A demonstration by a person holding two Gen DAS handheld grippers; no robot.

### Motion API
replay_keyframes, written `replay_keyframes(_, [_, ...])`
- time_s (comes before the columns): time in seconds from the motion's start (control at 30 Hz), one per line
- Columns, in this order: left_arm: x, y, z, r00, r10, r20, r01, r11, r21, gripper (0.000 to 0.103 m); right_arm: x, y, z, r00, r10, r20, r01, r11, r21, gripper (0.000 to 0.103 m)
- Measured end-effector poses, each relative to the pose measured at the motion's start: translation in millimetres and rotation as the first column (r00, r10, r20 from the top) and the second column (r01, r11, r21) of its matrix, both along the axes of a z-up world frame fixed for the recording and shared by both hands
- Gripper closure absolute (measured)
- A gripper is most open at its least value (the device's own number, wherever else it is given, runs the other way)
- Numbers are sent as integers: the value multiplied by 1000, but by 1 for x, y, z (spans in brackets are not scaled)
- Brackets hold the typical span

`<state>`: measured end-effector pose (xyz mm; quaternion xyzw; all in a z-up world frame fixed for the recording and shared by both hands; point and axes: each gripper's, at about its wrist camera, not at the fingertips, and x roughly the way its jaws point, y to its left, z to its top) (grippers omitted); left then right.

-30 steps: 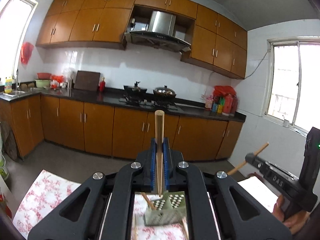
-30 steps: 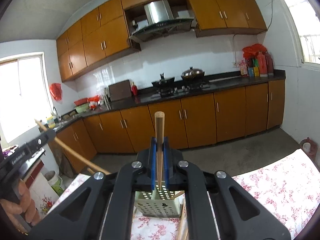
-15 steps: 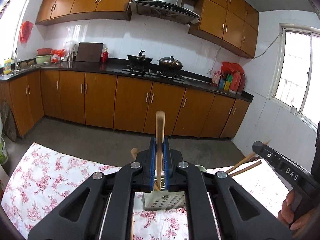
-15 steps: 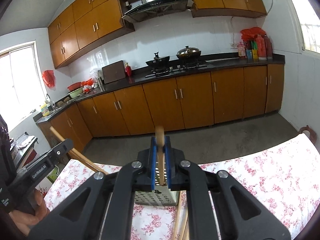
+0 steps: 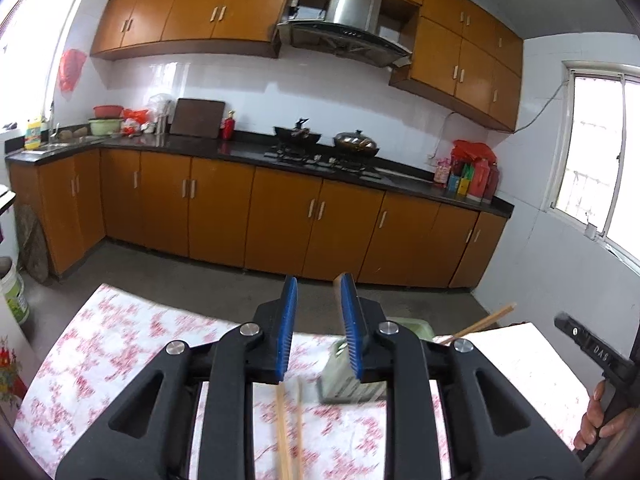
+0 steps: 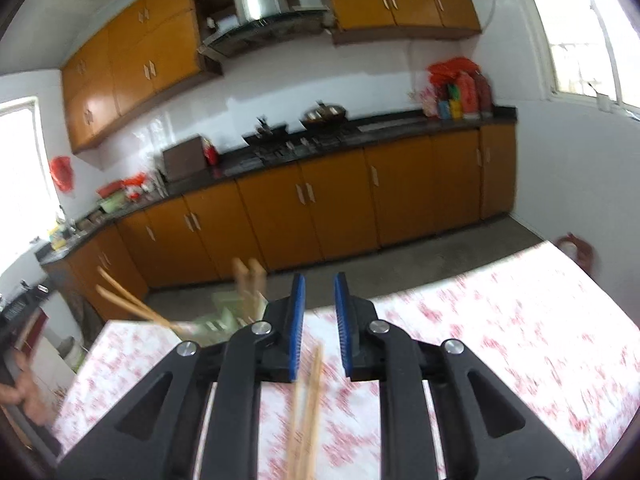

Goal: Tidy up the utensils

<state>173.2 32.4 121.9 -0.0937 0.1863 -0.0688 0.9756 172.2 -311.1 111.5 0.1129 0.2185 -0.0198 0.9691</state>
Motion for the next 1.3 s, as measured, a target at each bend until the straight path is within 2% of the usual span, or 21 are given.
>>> replay_keyframes(0.1, [-2,12,-20,998,37,-44,-37,999,14,79,3,-7,-42,994,-6,-105,7,1000,10,85])
replay_keyframes(0.23, [1,29,-68,985,76,-153,-68,996,57,79,16,2,-109,961,49,-273,-40,998,40,84])
replay_keyframes(0.37, [7,34,-110,963,71,-261,-56,996,63,79,28,25,-156,916,133,-378,-114,991,73,84])
replay_keyframes(0.47, [7,30,-135,949,44,-312,-22,997,74,79,30,46,-179,893,168,-418,-154,986,68,85])
replay_keyframes(0.67, [7,22,-161,929,1,-370,26,997,66,79,34,62,-200,873,164,-459,-169,985,31,85])
replay_keyframes(0.83, [9,14,-173,916,-37,-399,62,997,52,79,37,65,-204,875,128,-467,-162,986,-33,95])
replay_keyframes(0.9, [9,10,-177,911,-54,-410,80,996,47,79,38,56,-204,883,64,-466,-109,992,-70,95])
replay_keyframes(1.03, [10,1,-185,898,-89,-431,118,992,40,80,43,30,-201,886,-33,-463,5,998,-62,95])
replay_keyframes(1.3, [13,-14,-205,862,-114,-495,174,982,77,81,39,34,-204,890,-45,-454,-7,994,-112,95])
